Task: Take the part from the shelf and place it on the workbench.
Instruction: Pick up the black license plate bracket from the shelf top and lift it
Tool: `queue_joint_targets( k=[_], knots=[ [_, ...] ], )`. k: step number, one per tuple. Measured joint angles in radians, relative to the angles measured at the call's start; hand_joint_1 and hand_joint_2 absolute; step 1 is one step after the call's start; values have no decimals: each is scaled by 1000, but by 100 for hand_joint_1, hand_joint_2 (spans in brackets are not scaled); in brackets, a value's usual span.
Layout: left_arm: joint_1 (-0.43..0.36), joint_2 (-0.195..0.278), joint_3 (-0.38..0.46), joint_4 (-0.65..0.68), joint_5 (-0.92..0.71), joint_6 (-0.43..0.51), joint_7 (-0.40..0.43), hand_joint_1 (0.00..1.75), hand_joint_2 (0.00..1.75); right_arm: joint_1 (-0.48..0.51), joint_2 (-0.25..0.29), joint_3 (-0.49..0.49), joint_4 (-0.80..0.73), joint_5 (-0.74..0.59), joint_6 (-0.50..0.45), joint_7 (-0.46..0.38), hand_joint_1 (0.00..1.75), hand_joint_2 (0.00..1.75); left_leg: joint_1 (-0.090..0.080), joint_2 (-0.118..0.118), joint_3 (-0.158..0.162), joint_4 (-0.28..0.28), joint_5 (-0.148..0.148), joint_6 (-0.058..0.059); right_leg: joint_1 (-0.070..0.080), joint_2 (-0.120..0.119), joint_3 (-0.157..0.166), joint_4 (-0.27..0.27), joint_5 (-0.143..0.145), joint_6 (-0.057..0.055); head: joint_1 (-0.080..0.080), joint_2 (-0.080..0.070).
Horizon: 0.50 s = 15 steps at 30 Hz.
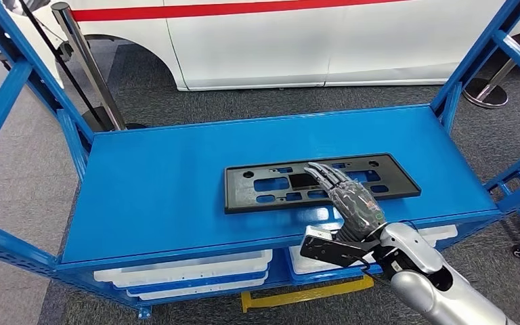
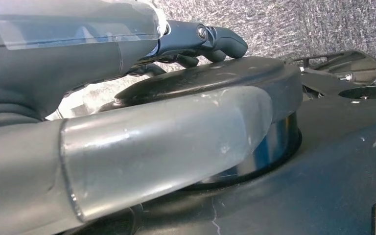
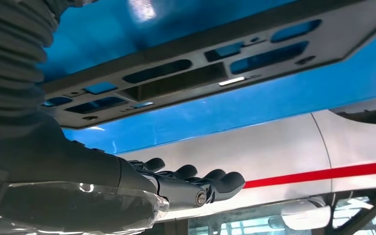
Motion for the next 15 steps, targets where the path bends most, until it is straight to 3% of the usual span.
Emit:
queue_joint_targets(
  k=[9,15],
  knots=[
    [1,0,0,0,0,5,-4,0,0,2,-32,0,11,6,8,-1,0,175,0,0,3,-1,0,0,0,0,2,0,1,1,0,0],
    [1,0,0,0,1,6,-2,0,0,-13,-12,20,51,104,-28,18,0,175,1,0,2,-2,0,0,0,0,3,1,1,1,0,0]
  ],
)
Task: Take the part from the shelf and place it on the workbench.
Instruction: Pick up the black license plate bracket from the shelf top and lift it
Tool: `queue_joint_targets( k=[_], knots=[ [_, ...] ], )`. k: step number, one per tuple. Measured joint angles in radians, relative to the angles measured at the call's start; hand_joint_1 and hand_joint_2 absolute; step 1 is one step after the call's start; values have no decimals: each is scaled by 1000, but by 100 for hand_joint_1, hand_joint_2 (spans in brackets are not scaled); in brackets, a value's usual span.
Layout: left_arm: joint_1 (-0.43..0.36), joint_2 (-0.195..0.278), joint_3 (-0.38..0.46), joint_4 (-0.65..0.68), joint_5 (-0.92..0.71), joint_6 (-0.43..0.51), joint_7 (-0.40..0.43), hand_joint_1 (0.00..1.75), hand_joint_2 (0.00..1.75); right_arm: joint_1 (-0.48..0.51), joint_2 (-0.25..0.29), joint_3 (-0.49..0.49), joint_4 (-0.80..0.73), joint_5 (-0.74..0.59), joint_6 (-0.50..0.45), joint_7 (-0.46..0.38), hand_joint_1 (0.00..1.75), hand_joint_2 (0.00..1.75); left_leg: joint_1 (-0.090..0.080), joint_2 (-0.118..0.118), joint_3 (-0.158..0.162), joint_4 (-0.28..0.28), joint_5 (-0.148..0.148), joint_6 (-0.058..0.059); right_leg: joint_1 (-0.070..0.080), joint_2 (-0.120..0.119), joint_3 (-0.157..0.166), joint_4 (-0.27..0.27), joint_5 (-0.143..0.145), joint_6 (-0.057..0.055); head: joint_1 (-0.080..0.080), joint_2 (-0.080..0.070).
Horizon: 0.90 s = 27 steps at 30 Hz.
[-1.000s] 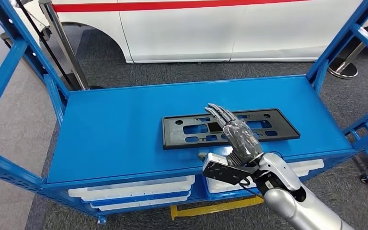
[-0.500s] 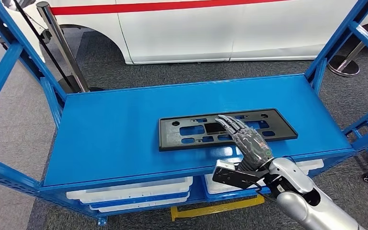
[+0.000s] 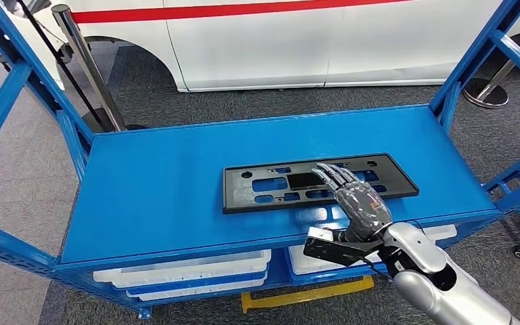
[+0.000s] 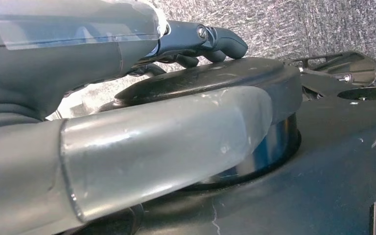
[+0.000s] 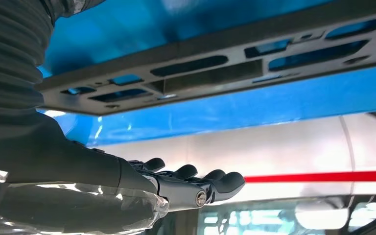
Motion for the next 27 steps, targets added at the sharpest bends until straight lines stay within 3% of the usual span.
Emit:
queue_joint_targets(
  k=[11,21,27],
  knots=[
    [-3,0,0,0,-14,4,16,0,0,-88,149,82,222,147,-82,33,0,175,0,0,1,0,1,0,0,0,1,0,0,0,0,0],
    [-3,0,0,0,-20,2,18,0,0,-116,229,97,386,175,-141,34,0,175,0,0,1,0,1,0,0,0,1,1,0,0,0,0],
    [-3,0,0,0,-20,0,18,0,0,-127,249,97,447,180,-153,35,0,175,0,0,1,0,1,0,-1,0,1,1,0,0,0,0]
  ],
)
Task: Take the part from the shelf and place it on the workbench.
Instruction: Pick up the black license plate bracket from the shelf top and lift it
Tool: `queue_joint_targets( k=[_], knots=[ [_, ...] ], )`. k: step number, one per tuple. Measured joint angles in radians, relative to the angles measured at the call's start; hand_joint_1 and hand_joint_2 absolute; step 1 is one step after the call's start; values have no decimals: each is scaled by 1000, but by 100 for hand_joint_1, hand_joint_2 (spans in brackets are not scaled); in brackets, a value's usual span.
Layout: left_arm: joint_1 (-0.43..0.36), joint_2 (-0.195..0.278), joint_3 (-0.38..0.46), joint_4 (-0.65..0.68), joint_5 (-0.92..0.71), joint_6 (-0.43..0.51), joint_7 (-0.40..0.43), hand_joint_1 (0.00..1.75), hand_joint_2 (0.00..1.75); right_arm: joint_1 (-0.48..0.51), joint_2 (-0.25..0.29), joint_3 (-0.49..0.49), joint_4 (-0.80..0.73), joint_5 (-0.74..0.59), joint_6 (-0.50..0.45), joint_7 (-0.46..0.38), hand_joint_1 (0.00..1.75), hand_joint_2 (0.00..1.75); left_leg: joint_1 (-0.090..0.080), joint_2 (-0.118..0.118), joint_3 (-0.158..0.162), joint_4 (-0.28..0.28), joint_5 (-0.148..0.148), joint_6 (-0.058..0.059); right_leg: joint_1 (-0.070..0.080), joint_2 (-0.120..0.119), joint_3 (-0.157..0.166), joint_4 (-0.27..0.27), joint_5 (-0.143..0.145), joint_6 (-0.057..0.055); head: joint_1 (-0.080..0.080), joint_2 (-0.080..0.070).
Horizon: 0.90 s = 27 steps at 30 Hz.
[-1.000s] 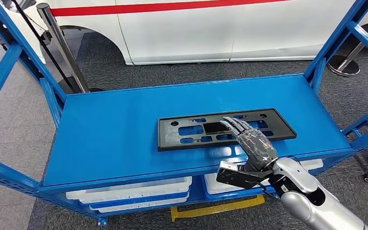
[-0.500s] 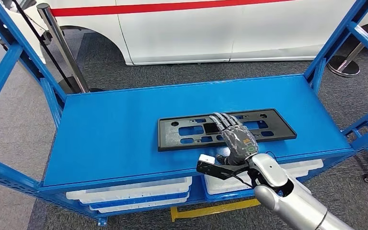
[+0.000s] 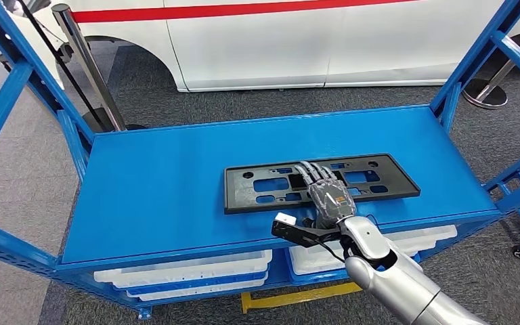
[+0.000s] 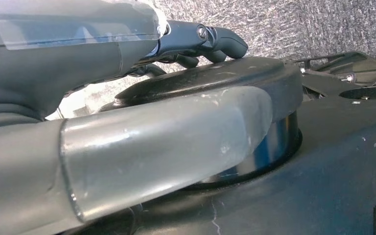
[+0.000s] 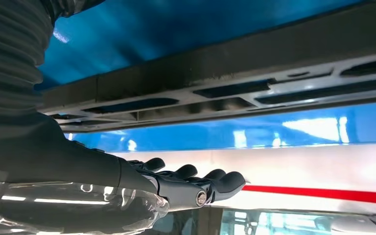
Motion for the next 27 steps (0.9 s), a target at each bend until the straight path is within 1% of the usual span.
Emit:
queue_joint_targets(
  k=[13,24,27],
  knots=[
    [0,0,0,0,0,0,0,0,0,-8,14,0,36,0,-2,0,0,175,0,0,0,0,0,0,0,0,0,0,0,0,0,0],
    [1,1,0,0,0,-10,-8,0,0,-10,15,-14,39,17,-7,16,0,175,0,0,0,0,0,0,0,0,0,0,0,0,0,0],
    [2,2,0,0,0,-13,-11,0,131,-10,15,-27,46,38,-20,28,131,175,0,0,0,0,0,0,0,0,0,0,0,0,0,0]
  ],
)
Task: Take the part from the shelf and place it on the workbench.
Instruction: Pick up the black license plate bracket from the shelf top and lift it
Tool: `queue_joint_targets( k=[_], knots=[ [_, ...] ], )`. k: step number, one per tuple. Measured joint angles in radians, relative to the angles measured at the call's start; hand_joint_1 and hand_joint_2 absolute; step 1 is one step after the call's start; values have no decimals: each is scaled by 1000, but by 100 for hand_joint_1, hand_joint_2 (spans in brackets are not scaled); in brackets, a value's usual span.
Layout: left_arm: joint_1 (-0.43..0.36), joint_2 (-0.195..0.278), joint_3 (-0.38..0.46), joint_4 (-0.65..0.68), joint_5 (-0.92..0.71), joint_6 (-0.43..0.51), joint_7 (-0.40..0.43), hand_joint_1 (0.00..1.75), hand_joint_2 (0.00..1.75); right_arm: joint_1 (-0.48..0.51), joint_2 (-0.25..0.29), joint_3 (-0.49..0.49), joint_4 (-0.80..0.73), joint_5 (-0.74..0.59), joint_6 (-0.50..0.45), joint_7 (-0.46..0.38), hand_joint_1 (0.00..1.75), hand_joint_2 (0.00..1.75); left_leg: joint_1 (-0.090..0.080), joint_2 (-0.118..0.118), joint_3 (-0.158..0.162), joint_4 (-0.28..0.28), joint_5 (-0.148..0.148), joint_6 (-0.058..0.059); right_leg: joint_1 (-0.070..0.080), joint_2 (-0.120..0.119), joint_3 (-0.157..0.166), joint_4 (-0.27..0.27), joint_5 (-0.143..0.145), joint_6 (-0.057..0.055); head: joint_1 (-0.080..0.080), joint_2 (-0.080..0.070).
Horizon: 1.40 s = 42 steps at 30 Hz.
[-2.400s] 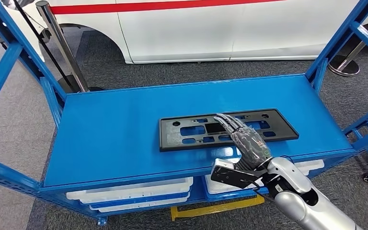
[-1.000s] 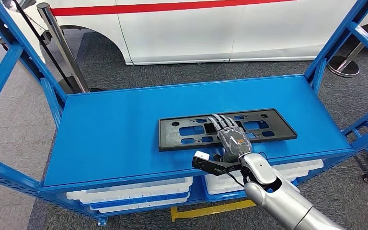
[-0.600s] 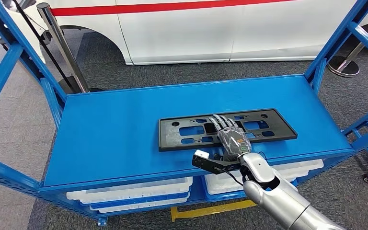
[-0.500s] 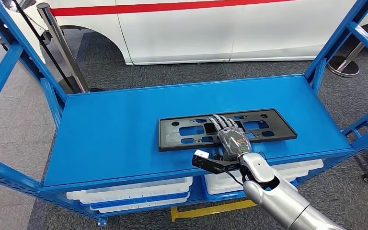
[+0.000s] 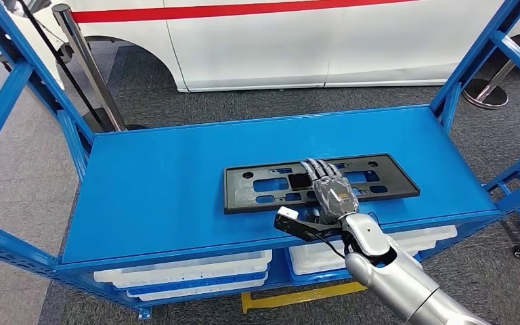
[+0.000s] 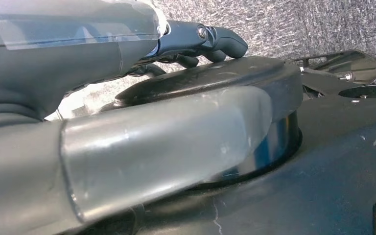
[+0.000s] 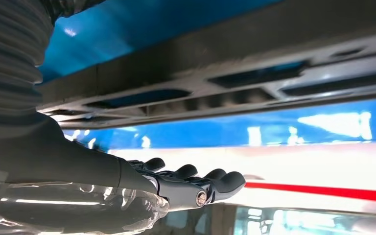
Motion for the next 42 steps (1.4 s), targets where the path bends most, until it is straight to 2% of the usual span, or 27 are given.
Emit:
queue_joint_targets(
  k=[1,10,42],
  knots=[
    [0,1,0,0,0,-1,-1,0,175,0,0,-6,3,4,-5,3,175,175,0,0,0,0,0,0,0,0,0,0,0,0,0,0],
    [2,3,1,0,8,-14,-9,0,175,10,1,-47,14,5,-22,1,175,175,0,0,0,0,0,0,0,0,0,0,0,0,0,0],
    [-22,7,27,0,19,-22,-27,0,175,17,3,-64,14,6,-4,-11,175,175,-1,0,0,0,0,0,-1,0,0,0,0,0,0,0]
  ],
)
